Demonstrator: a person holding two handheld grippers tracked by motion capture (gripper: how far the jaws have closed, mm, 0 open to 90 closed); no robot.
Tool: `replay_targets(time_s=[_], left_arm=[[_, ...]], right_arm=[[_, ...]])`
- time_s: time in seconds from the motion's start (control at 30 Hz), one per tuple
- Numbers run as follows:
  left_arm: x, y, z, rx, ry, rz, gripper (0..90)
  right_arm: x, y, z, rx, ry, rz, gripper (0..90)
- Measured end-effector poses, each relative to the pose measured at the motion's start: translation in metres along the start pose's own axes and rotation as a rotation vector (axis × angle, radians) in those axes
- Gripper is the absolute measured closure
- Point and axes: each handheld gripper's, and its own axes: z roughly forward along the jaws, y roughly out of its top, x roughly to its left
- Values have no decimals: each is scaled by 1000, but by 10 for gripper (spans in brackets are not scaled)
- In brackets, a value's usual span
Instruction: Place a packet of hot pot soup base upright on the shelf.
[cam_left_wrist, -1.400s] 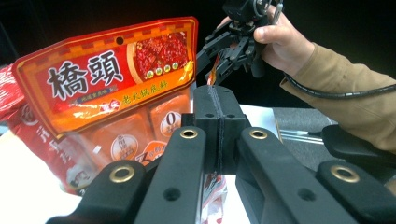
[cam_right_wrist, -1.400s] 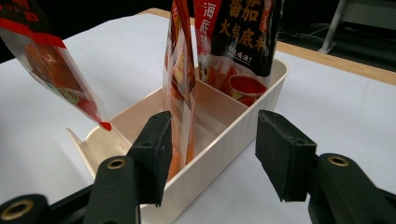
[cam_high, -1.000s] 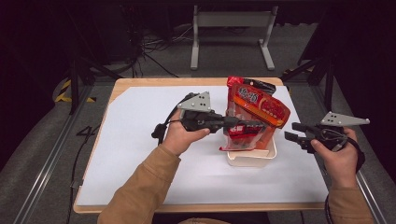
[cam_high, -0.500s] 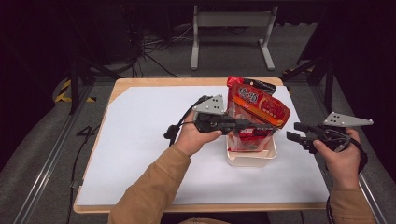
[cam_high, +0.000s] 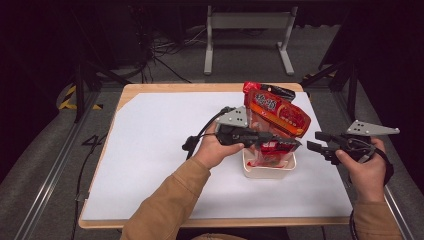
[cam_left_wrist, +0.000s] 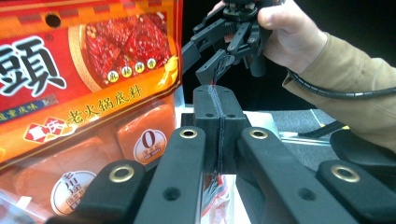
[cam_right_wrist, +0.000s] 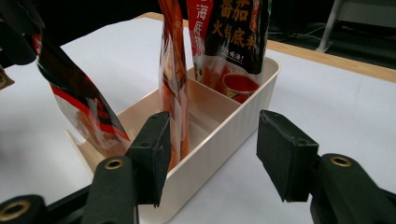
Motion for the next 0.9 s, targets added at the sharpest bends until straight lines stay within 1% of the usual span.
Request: replay_targets(time_s=[0.2, 0.3, 0.37, 0.53, 0.57, 0.67, 0.73, 0.8, 0.87, 0.9], left_arm=[[2, -7, 5, 5, 0, -13, 897], [4, -10, 6, 5, 11, -10, 896], [4, -13, 7, 2, 14, -23, 896], [6, -18, 7, 6, 15, -30, 894], [7, -20, 8, 5, 15, -38, 894], [8, -23, 7, 18, 17, -42, 889], [8, -24, 6, 49, 26, -51, 885], [9, -26, 6, 67, 34, -57, 875], [10, -27, 5, 71, 36, -68, 847], [11, -28, 4, 67, 28, -84, 813]], right_arm=[[0, 0, 1, 0, 3, -1, 452], [0, 0, 1, 2, 4, 1, 452], [0, -1, 1, 3, 3, 3, 451], [0, -1, 2, 7, 4, 6, 449], [0, -1, 2, 8, 5, 6, 448], [-1, -1, 3, 8, 6, 5, 447], [-1, -1, 3, 10, 6, 6, 447], [-1, -1, 3, 11, 4, 4, 446], [-1, -1, 3, 12, 4, 4, 446], [-1, -1, 3, 12, 4, 4, 445]])
